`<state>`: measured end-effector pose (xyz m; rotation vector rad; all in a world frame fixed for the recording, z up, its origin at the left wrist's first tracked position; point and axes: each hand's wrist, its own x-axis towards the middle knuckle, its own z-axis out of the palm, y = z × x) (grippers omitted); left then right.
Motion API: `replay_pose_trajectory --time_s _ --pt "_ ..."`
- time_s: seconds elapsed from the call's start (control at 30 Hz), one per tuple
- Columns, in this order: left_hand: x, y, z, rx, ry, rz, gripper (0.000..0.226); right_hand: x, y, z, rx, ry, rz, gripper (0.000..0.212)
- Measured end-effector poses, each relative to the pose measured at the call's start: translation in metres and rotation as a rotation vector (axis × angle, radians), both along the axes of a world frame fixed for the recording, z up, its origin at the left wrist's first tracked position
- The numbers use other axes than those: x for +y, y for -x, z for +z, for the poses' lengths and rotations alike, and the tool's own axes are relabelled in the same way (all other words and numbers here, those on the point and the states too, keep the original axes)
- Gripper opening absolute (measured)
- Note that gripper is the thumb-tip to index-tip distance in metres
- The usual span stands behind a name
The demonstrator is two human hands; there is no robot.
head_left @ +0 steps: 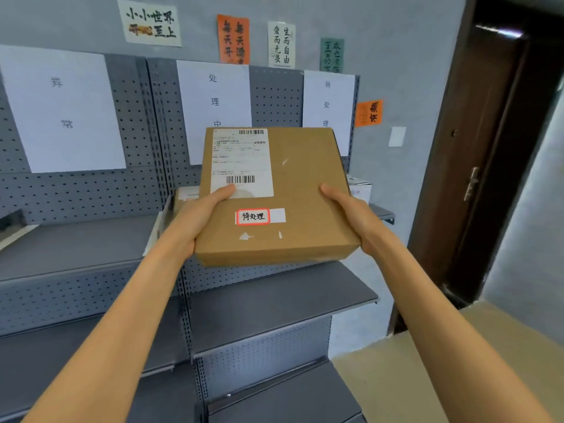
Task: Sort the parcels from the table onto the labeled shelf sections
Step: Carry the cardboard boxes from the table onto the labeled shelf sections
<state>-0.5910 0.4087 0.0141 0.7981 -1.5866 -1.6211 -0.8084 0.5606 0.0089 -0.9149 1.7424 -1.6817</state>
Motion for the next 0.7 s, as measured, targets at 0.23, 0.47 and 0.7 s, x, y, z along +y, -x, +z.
replay_pose_trajectory --time_s 0.23,0.47,0.7 --pt "-0.036 0.106 0.010 -0.074 -0.018 -0.100 0.037 -0.012 0.094 0.019 -0.018 -0.079 -0.054 0.029" --pt "-0.090 0.198 0.029 -0.129 0.004 -0.149 0.048 -0.047 0.187 0.042 -0.008 -0.141 -0.078 0.043" --pt "-0.118 0.263 0.044 -0.177 0.022 -0.148 0.051 -0.078 0.265 0.067 -0.007 -0.241 -0.094 0.058"
